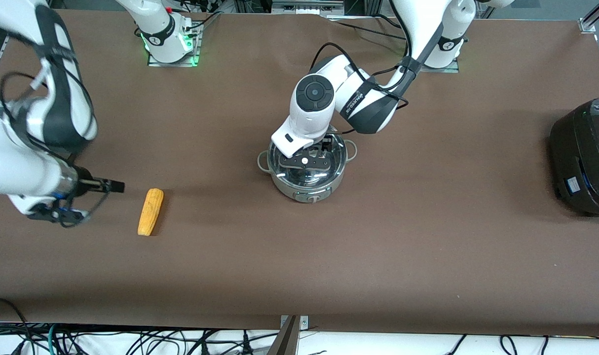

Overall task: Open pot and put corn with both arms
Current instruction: 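Grasp the corn with the right gripper while the left gripper grasps the lid knob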

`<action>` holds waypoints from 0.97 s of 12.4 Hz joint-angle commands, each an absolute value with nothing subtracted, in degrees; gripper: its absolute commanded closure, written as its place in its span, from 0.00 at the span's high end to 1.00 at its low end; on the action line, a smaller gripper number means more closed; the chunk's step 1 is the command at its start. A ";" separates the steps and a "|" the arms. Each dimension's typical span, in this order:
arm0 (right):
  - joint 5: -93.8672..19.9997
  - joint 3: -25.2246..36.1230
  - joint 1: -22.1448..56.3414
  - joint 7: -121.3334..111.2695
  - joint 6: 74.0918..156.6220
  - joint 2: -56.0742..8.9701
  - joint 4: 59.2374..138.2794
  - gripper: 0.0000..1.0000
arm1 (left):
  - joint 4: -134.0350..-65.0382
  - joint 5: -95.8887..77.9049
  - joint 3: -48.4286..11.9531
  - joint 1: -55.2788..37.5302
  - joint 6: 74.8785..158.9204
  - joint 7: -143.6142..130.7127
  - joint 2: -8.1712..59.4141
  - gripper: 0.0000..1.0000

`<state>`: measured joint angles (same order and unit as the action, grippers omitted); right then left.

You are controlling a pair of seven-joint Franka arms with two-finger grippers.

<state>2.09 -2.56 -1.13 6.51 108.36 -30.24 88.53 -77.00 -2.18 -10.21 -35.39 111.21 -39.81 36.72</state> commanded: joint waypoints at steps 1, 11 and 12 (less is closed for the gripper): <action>0.10 -3.34 -1.76 7.21 111.96 -34.00 88.94 1.00 | -78.48 -0.62 -9.58 -36.74 110.74 -39.90 36.30 1.00; -1.05 -3.34 0.17 9.39 126.73 -43.77 89.21 0.99 | -77.35 1.32 -9.58 -36.48 104.17 -40.70 33.76 0.00; -0.97 -3.34 0.61 10.19 127.70 -44.55 89.21 0.69 | -76.73 1.23 -9.58 -34.73 102.50 -40.69 31.92 0.00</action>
